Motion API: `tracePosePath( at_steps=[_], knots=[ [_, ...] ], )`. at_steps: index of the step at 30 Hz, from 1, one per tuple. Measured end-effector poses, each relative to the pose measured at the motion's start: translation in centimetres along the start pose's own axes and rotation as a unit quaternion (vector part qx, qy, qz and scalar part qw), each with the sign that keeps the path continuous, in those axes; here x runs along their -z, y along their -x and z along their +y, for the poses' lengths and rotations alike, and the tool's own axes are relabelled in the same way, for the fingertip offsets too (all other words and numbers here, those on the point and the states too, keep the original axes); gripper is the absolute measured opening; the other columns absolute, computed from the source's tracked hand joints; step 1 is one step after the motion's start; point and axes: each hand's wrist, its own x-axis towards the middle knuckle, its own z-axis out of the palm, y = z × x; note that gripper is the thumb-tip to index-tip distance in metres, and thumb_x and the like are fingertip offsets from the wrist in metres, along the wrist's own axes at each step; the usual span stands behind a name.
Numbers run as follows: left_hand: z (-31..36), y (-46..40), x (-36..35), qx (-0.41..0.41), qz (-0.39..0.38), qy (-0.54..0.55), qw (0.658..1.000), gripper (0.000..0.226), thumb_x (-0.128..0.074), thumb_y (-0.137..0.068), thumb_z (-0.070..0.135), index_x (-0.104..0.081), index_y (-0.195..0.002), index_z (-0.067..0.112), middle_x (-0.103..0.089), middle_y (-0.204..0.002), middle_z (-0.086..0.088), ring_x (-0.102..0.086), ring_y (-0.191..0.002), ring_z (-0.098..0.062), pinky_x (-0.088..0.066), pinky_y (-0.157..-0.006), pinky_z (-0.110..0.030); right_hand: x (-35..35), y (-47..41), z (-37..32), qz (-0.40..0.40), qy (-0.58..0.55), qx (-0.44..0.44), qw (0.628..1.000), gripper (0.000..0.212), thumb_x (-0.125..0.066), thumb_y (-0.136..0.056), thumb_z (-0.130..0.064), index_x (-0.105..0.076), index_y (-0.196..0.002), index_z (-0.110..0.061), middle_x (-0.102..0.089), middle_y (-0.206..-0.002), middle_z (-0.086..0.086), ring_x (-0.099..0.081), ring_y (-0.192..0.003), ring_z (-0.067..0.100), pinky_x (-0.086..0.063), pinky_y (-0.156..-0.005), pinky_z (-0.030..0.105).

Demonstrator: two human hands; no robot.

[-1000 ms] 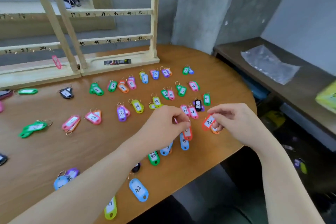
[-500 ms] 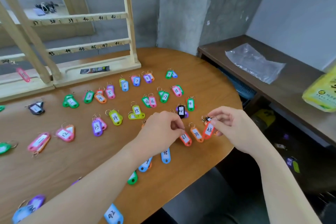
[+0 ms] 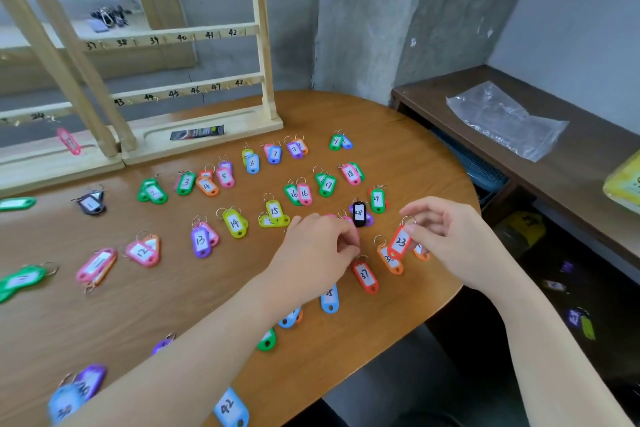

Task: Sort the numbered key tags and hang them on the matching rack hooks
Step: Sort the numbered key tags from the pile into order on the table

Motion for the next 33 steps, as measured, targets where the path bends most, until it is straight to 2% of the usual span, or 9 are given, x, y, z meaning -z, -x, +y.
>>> tracePosePath(
  at_steps=[4, 9, 11, 14, 19, 24, 27, 31, 33],
  knots=[
    [-1.9, 1.4, 2.4, 0.028, 0.033, 0.02, 0.999, 0.012, -0.065, -0.094, 0.02, -0.073, -0.089, 0.028, -0.066, -0.075, 0.014, -0.054, -0.081, -0.005, -0.043, -0.09, -0.035, -0.9, -0.7, -1.1, -0.029, 0.009, 0.021, 0.999, 0.017, -0.067, -0.096, -0.01, -0.069, -0.107, -0.023, -0.074, -0.083, -0.003, -0.073, -0.076, 0.008, -0.056, -0.067, 0.017],
    [-5.6, 3.9, 6.2, 0.091, 0.092, 0.022, 0.991, 0.016, -0.069, -0.092, 0.019, -0.072, -0.083, 0.031, -0.06, -0.067, 0.016, -0.053, -0.069, -0.001, -0.036, -0.066, -0.014, -3.1, -1.6, -3.9, -0.066, -0.003, 0.059, 0.996, 0.017, -0.07, -0.093, -0.008, -0.071, -0.102, -0.023, -0.072, -0.086, 0.001, -0.072, -0.074, 0.009, -0.056, -0.069, 0.02],
    [-7.1, 5.3, 7.7, 0.109, 0.115, 0.012, 0.987, 0.016, -0.07, -0.091, 0.019, -0.071, -0.081, 0.032, -0.062, -0.07, 0.019, -0.054, -0.07, 0.0, -0.04, -0.069, -0.017, -4.2, -2.0, -5.2, -0.082, -0.004, 0.074, 0.994, 0.016, -0.071, -0.092, -0.007, -0.071, -0.102, -0.02, -0.072, -0.087, 0.003, -0.071, -0.071, 0.009, -0.054, -0.066, 0.017],
    [-9.3, 8.3, 10.2, 0.144, 0.145, 0.02, 0.979, 0.017, -0.07, -0.09, 0.016, -0.072, -0.081, 0.031, -0.069, -0.075, 0.013, -0.057, -0.071, 0.001, -0.039, -0.064, -0.008, -6.1, -2.9, -6.8, -0.107, 0.008, 0.097, 0.99, 0.018, -0.072, -0.092, -0.006, -0.071, -0.1, -0.022, -0.072, -0.087, 0.001, -0.069, -0.07, 0.004, -0.05, -0.064, 0.015],
    [-13.3, 14.0, 13.6, 0.197, 0.202, 0.02, 0.959, 0.034, -0.074, -0.085, 0.009, -0.067, -0.074, 0.041, -0.068, -0.07, 0.011, -0.057, -0.07, -0.005, -0.038, -0.062, -0.01, -9.7, -4.4, -9.8, -0.163, 0.016, 0.119, 0.979, 0.02, -0.071, -0.091, -0.007, -0.071, -0.099, -0.025, -0.072, -0.085, -0.002, -0.07, -0.074, 0.005, -0.055, -0.072, 0.021],
    [-14.5, 19.0, 15.0, 0.242, 0.266, 0.048, 0.932, 0.019, -0.072, -0.088, 0.008, -0.076, -0.083, 0.026, -0.067, -0.076, 0.005, -0.056, -0.078, -0.008, -0.039, -0.063, -0.009, -13.7, -5.6, -12.9, -0.204, 0.054, 0.153, 0.966, 0.015, -0.072, -0.093, -0.019, -0.071, -0.101, -0.031, -0.073, -0.09, -0.007, -0.07, -0.081, 0.005, -0.053, -0.075, 0.018],
    [-15.1, 21.0, 14.8, 0.257, 0.285, 0.061, 0.922, 0.021, -0.071, -0.089, 0.009, -0.075, -0.082, 0.028, -0.067, -0.077, 0.005, -0.056, -0.077, -0.01, -0.039, -0.063, -0.01, -15.5, -5.9, -14.3, -0.218, 0.068, 0.158, 0.961, 0.014, -0.071, -0.094, -0.018, -0.071, -0.102, -0.029, -0.073, -0.091, -0.005, -0.07, -0.08, 0.005, -0.052, -0.072, 0.013],
    [-16.4, 22.2, 13.8, 0.291, 0.289, 0.079, 0.909, 0.022, -0.07, -0.091, 0.012, -0.073, -0.08, 0.031, -0.065, -0.072, 0.007, -0.053, -0.06, -0.006, -0.039, -0.056, -0.015, -17.7, -5.5, -14.8, -0.248, 0.087, 0.162, 0.951, 0.015, -0.071, -0.093, -0.021, -0.071, -0.103, -0.032, -0.072, -0.092, -0.007, -0.07, -0.084, 0.007, -0.057, -0.081, 0.028],
    [-16.7, 22.3, 13.1, 0.296, 0.29, 0.09, 0.906, 0.019, -0.07, -0.091, 0.012, -0.074, -0.082, 0.029, -0.065, -0.071, 0.01, -0.053, -0.061, -0.002, -0.04, -0.058, -0.012, -18.3, -5.1, -14.8, -0.259, 0.088, 0.163, 0.948, 0.015, -0.071, -0.093, -0.02, -0.071, -0.103, -0.032, -0.073, -0.092, -0.007, -0.071, -0.084, 0.009, -0.058, -0.085, 0.031]
  ],
)
